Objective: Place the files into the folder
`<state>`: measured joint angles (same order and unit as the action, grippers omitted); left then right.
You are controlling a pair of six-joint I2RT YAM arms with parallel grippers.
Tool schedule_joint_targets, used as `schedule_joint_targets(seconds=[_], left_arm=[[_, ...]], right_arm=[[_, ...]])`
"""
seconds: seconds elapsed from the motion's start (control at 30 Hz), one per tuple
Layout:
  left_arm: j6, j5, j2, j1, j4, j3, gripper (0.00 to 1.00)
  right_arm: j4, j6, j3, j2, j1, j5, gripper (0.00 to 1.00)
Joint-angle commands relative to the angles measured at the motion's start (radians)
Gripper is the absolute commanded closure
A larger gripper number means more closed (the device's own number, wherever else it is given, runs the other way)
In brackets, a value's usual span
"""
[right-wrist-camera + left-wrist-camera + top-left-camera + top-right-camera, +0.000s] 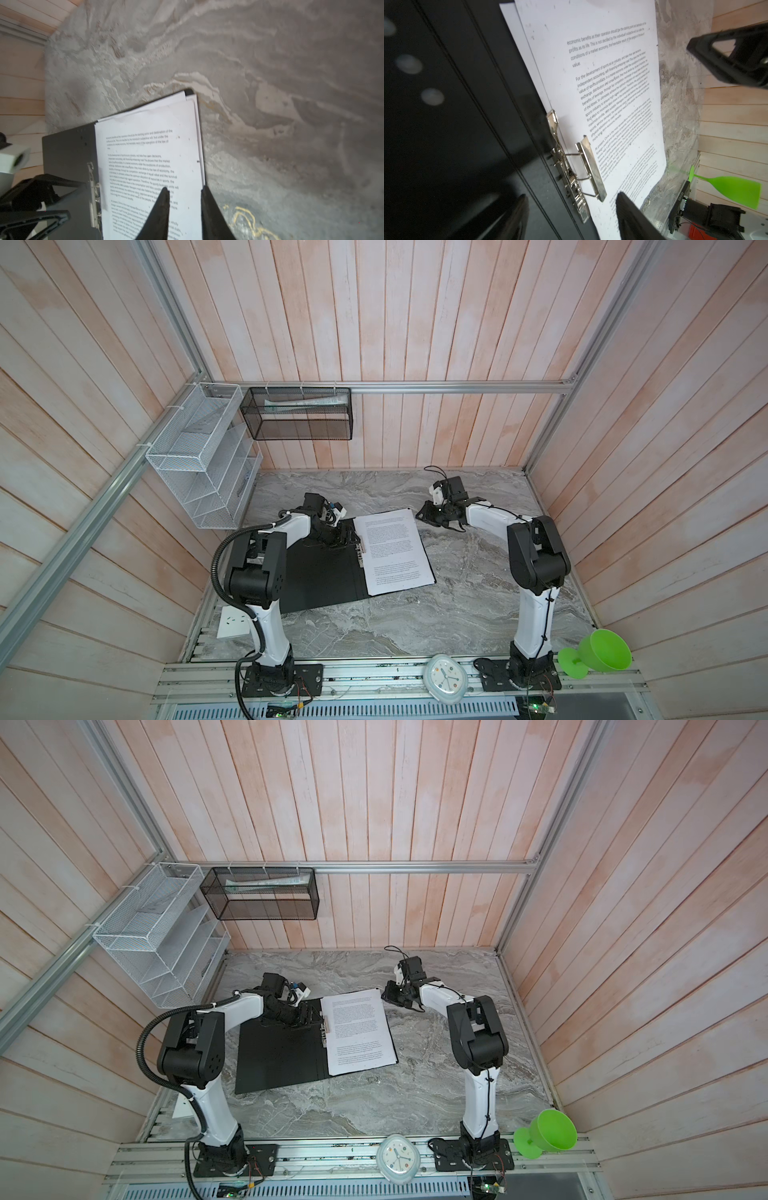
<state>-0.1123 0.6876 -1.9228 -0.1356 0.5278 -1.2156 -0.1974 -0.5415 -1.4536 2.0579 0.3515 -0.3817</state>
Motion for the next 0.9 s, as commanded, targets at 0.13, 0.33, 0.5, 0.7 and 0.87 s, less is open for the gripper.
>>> schedule_joint_targets(seconds=[0.13, 0.33, 0.5, 0.7, 0.87], left_arm=[[0.017, 0.055, -0.023, 0.004, 0.022, -0.019, 0.31], [0.022, 0.066, -0.031, 0.004, 0.033, -0.030, 0.31], [0.024, 0.066, -0.037, 0.005, 0.037, -0.039, 0.31], [0.027, 0.066, -0.040, 0.005, 0.036, -0.041, 0.31], [0.029, 0.065, -0.048, 0.005, 0.032, -0.042, 0.31]], right_arm=[[0.032, 0.011, -0.102, 0.126, -0.002, -0.056, 0.73], [0.044, 0.007, -0.137, 0.179, -0.003, -0.069, 0.73], [0.045, 0.005, -0.145, 0.207, -0.002, -0.086, 0.73], [0.044, 0.001, -0.148, 0.225, 0.003, -0.138, 0.73], [0.029, 0.016, -0.150, 0.227, 0.013, -0.150, 0.73]])
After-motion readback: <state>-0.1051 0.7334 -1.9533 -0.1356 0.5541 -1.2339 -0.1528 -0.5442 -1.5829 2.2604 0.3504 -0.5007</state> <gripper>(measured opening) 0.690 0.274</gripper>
